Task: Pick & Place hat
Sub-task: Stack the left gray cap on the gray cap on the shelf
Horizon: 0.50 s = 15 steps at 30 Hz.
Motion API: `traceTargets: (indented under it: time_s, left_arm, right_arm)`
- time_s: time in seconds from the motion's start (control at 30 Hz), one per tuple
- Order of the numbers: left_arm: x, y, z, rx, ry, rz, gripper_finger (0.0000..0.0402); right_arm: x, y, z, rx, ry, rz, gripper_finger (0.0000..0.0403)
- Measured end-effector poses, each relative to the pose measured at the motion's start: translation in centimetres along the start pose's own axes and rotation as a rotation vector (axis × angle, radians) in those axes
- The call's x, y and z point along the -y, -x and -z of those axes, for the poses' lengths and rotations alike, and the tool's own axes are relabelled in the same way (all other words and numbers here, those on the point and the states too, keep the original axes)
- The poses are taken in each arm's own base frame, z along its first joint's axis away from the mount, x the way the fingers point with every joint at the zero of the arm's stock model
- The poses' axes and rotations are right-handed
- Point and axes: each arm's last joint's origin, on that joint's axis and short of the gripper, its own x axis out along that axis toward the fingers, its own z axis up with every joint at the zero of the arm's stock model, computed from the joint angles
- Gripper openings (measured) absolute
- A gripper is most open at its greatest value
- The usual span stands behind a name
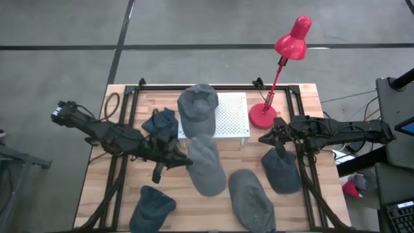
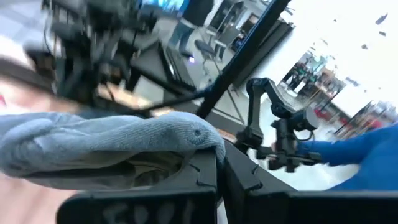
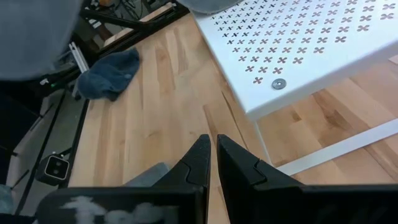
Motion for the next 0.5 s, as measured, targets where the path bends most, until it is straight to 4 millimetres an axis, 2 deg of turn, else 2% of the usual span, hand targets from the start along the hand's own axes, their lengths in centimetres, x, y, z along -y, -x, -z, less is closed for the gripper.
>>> traceTargets:
  time_s: [0.13, 0.27, 0.5]
  left_arm:
    - [-0.5, 0.6, -2.4, -0.012, -0.141, -0.004, 0.0]
    - [-2.0, 0.9, -4.2, -0.039, -0.235, 0.001, 0.0]
    - [-5.2, 1.1, -6.1, -0.055, -0.253, 0.102, 0.0]
  right_arm:
    - [0.0, 0.0, 0.0, 0.004, 0.009, 0.006, 0.0027]
    - [0.1, 0.0, -0.2, 0.035, 0.04, 0.047, 0.0027]
    - [-0.2, 0.0, -0.7, 0.098, 0.062, 0.018, 0.0027]
